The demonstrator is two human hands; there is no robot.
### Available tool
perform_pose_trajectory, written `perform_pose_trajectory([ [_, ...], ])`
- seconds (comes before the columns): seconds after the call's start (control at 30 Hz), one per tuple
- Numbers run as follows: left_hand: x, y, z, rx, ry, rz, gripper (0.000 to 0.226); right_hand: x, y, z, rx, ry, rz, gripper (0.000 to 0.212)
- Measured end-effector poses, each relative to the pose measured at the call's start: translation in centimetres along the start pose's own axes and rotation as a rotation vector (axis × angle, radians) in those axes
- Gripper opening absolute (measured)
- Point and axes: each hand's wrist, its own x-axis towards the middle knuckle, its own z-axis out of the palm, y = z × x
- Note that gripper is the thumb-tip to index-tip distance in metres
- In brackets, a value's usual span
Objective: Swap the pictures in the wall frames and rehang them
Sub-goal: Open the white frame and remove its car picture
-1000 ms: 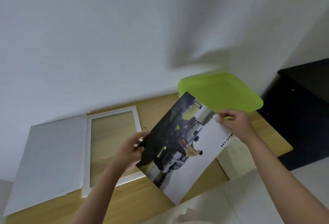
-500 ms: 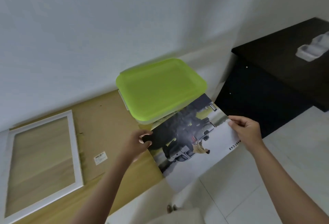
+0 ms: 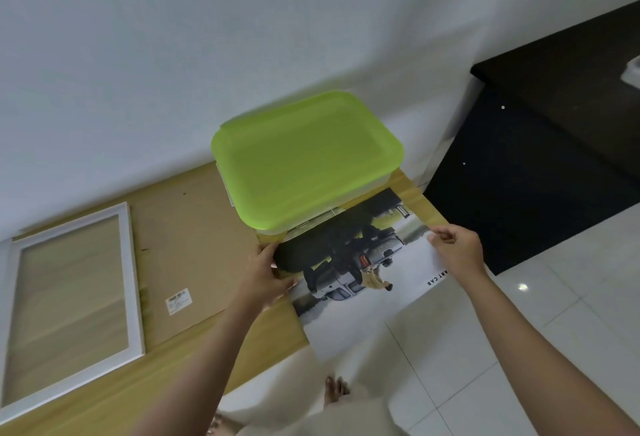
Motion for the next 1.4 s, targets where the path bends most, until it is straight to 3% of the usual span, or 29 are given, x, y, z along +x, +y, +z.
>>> perform_pose_trajectory([
  [0.33, 0.8, 0.2, 0.8, 0.080, 0.141, -0.064, 0.082, 1.1, -1.0, 0.4, -0.178, -0.078, -0.122, 0.026],
  [0.63, 0.9, 0.1, 1.0, 0.145, 0.168, -0.042, 0.069, 1.3, -0.1, 0.8, -0.304, -0.072, -0.088, 0.034],
  [0.8, -0.9, 0.5, 0.1, 0.081, 0.205, 0.001, 0.064, -0.3, -1.3, 2.7, -0.401, 0.018, -0.217, 0.029],
  [1.13, -7.9, -6.6, -6.7, -0.031, 0.358, 0.014, 0.058, -12.6, -8.6, 16.6, -0.182, -0.162, -0.609, 0.020],
  [1.4, -15.4, -20.3, -19.7, -0.054, 0.547, -0.140, 0.054, -24.2, -17.1, 32.5, -0.131, -0.413, -0.643, 0.024],
])
